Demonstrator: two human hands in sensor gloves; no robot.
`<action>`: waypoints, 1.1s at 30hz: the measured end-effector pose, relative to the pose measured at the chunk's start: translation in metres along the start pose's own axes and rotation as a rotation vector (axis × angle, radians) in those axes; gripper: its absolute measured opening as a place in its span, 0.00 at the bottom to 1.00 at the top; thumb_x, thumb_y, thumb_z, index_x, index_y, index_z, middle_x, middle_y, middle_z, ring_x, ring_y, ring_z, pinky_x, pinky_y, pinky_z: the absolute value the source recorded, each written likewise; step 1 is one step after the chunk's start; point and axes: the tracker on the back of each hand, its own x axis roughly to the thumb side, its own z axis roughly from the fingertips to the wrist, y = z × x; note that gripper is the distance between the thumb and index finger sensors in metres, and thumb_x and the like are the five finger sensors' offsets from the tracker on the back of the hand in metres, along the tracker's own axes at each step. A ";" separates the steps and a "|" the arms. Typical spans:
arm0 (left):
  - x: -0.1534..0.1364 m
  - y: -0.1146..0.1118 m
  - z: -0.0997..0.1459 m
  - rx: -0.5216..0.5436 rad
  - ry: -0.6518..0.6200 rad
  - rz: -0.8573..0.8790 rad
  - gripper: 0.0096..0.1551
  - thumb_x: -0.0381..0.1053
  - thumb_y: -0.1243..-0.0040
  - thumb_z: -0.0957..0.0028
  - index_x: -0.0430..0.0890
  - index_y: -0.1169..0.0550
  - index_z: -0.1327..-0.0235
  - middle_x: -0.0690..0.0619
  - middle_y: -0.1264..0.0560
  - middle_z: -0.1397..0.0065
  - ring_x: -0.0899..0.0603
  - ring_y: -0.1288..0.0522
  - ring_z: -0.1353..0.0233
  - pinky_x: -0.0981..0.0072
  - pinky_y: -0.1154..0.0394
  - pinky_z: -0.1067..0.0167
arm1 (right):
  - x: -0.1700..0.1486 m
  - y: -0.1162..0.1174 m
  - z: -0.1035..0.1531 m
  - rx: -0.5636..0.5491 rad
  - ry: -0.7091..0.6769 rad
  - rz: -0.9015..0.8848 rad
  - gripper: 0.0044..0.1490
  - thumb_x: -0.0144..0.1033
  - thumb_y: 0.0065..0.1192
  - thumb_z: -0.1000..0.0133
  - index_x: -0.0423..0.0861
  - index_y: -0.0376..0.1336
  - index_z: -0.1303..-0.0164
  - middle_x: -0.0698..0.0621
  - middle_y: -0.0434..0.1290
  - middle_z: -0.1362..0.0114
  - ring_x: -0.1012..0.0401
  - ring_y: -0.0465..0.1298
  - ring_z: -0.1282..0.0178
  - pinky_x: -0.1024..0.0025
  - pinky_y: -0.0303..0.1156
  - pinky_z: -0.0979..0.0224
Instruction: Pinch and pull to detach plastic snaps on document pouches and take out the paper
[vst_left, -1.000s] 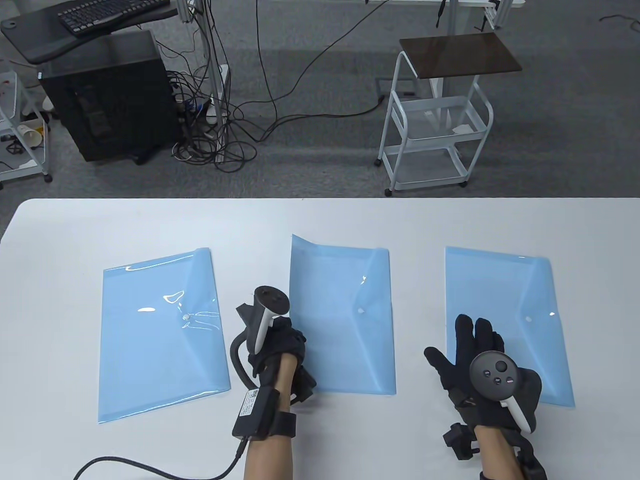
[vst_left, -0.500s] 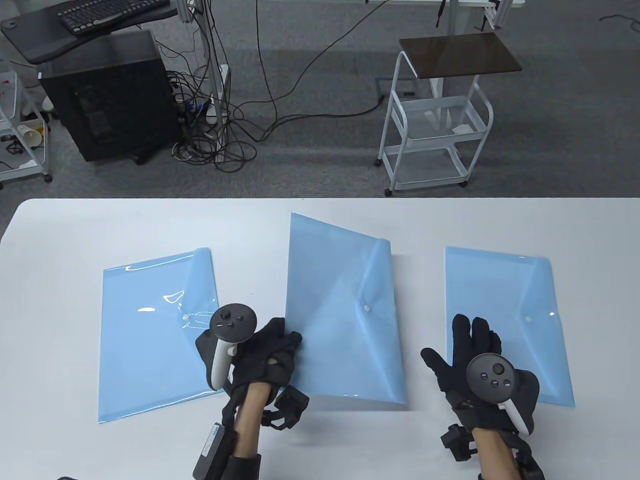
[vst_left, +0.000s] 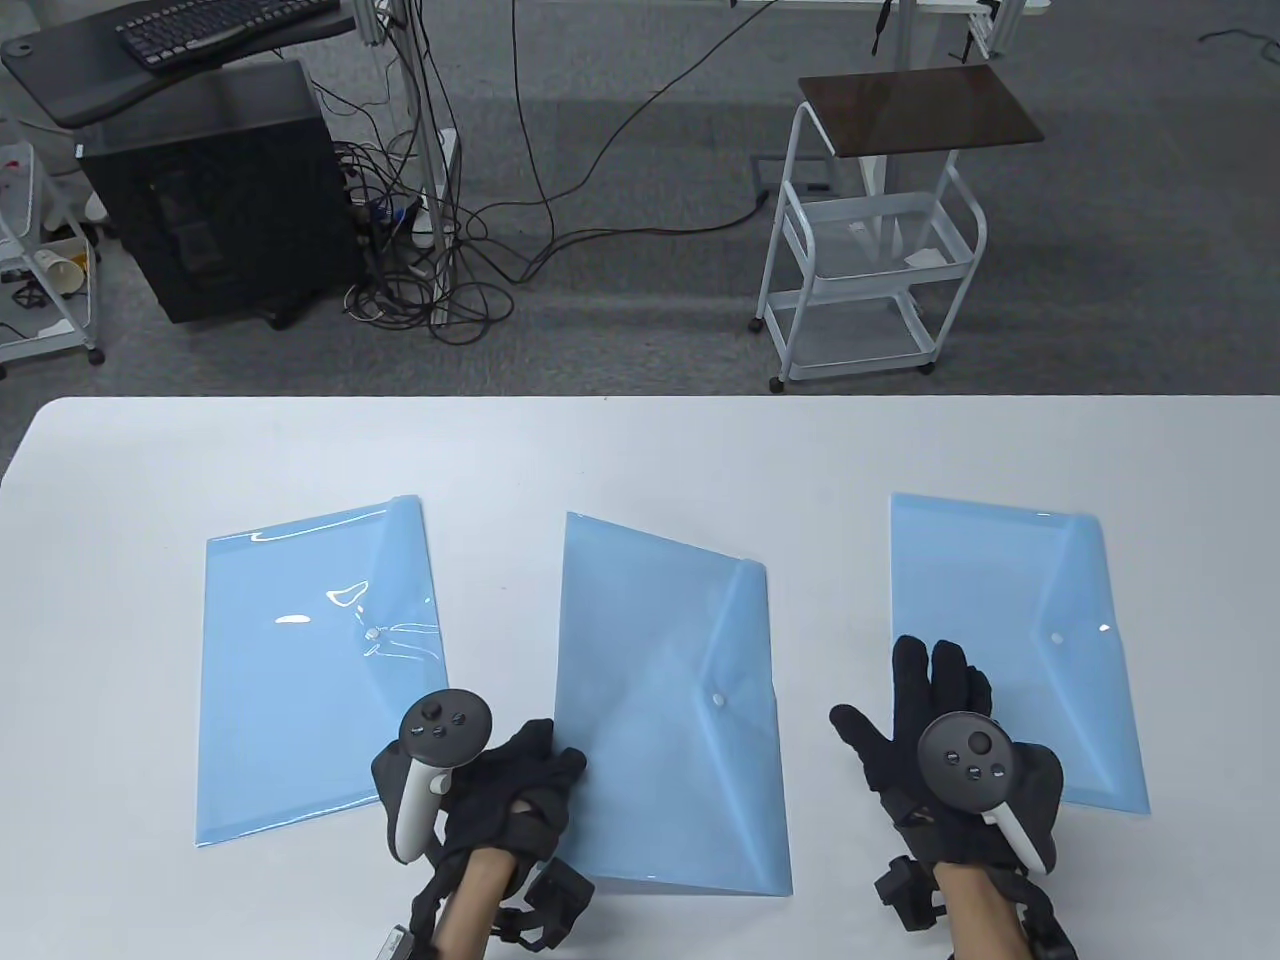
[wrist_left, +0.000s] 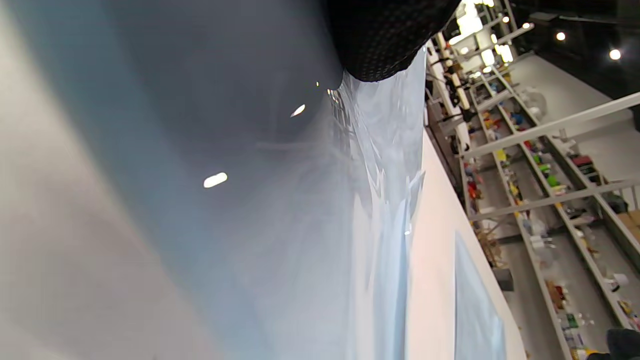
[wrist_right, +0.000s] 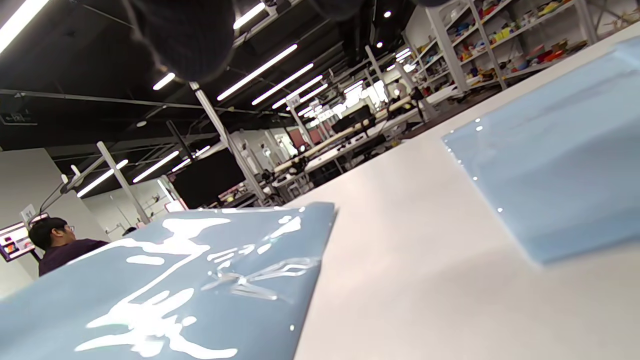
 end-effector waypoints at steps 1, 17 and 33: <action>-0.002 -0.002 -0.001 -0.001 0.012 -0.003 0.24 0.46 0.40 0.42 0.40 0.28 0.35 0.44 0.16 0.43 0.46 0.09 0.56 0.67 0.09 0.62 | 0.001 0.001 0.000 0.004 -0.001 0.003 0.60 0.64 0.54 0.39 0.37 0.41 0.12 0.21 0.41 0.12 0.19 0.45 0.22 0.15 0.48 0.35; -0.013 -0.012 -0.012 -0.005 0.106 -0.161 0.25 0.47 0.38 0.42 0.38 0.27 0.35 0.45 0.15 0.42 0.44 0.08 0.53 0.65 0.09 0.61 | 0.054 0.022 0.003 0.144 -0.160 0.110 0.67 0.70 0.57 0.42 0.34 0.40 0.11 0.18 0.41 0.12 0.17 0.46 0.22 0.13 0.50 0.36; -0.010 -0.012 -0.013 -0.002 0.113 -0.212 0.26 0.47 0.38 0.42 0.37 0.27 0.35 0.46 0.15 0.42 0.45 0.08 0.53 0.65 0.09 0.60 | 0.108 0.098 -0.042 0.536 -0.097 0.469 0.75 0.67 0.67 0.47 0.27 0.38 0.14 0.18 0.43 0.13 0.21 0.51 0.21 0.17 0.54 0.33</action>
